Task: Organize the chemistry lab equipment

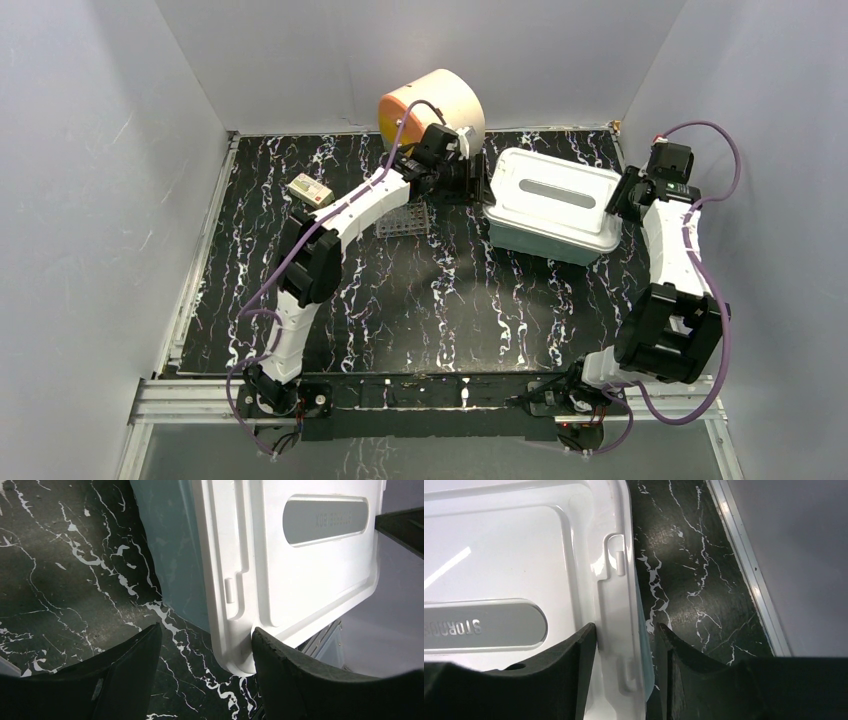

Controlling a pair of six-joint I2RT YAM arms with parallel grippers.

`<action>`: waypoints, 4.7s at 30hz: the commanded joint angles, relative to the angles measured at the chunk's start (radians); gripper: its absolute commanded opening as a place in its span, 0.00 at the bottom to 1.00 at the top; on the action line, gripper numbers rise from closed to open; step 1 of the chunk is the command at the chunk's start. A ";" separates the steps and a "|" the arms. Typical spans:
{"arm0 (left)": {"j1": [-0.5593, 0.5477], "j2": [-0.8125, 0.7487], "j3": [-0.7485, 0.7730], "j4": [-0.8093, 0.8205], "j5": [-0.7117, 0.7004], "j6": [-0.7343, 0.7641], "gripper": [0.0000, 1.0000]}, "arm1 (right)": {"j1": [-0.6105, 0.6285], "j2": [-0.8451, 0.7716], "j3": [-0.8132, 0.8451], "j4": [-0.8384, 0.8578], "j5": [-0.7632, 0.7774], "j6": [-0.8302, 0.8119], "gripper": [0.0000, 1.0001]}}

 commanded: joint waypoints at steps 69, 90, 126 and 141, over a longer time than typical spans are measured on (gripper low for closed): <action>-0.067 -0.060 -0.264 -0.029 -0.212 0.221 0.38 | 0.076 -0.016 -0.169 0.209 -0.022 -0.001 0.42; -0.068 -0.222 -0.099 0.015 -0.293 0.115 0.52 | 0.077 -0.001 -0.086 0.156 -0.030 -0.027 0.46; -0.068 -0.166 -0.550 0.100 -0.224 0.115 0.20 | 0.076 0.009 -0.206 0.189 -0.068 0.063 0.36; -0.072 -0.158 -0.444 0.073 -0.291 0.156 0.33 | 0.078 0.040 0.016 0.072 -0.071 0.054 0.45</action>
